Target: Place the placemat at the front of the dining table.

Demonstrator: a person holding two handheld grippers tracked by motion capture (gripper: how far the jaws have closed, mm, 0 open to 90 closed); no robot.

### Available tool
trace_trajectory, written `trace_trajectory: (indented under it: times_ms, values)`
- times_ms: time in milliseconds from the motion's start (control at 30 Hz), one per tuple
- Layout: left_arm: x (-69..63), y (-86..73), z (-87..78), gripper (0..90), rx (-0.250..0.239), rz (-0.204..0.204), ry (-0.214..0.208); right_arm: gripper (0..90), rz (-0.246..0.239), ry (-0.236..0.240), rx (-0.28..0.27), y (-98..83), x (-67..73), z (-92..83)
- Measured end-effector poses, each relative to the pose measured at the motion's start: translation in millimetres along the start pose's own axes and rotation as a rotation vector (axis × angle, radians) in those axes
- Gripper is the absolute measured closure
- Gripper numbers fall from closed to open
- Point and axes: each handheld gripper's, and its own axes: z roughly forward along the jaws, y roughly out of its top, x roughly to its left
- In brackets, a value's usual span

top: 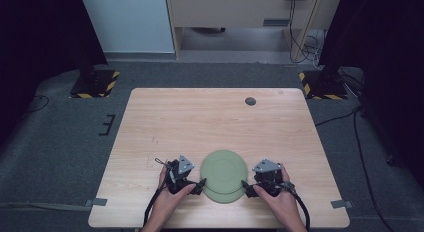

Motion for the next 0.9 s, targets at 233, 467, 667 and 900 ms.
trace_trajectory:
  times_ms: [233, 467, 667, 900]
  values:
    - [0.3, 0.6, 1.2, 0.0, -0.005, -0.007, 0.01, 2.6, 0.002, -0.013, -0.003, 1.0, -1.0, 1.1]
    - [0.0, 1.3, 2.3, 0.0, -0.008, -0.011, 0.022, 2.2, 0.014, -0.029, -0.002, 1.8, -1.2, 2.0]
    - [1.2, 1.7, 3.9, 0.0, -0.013, -0.021, 0.025, 2.3, 0.021, -0.039, -0.004, 2.6, -2.0, 3.1]
    - [-0.2, 1.3, 2.3, 1.8, -0.019, -0.012, 0.025, 4.6, 0.027, -0.027, -0.017, 2.4, -2.4, -2.0]
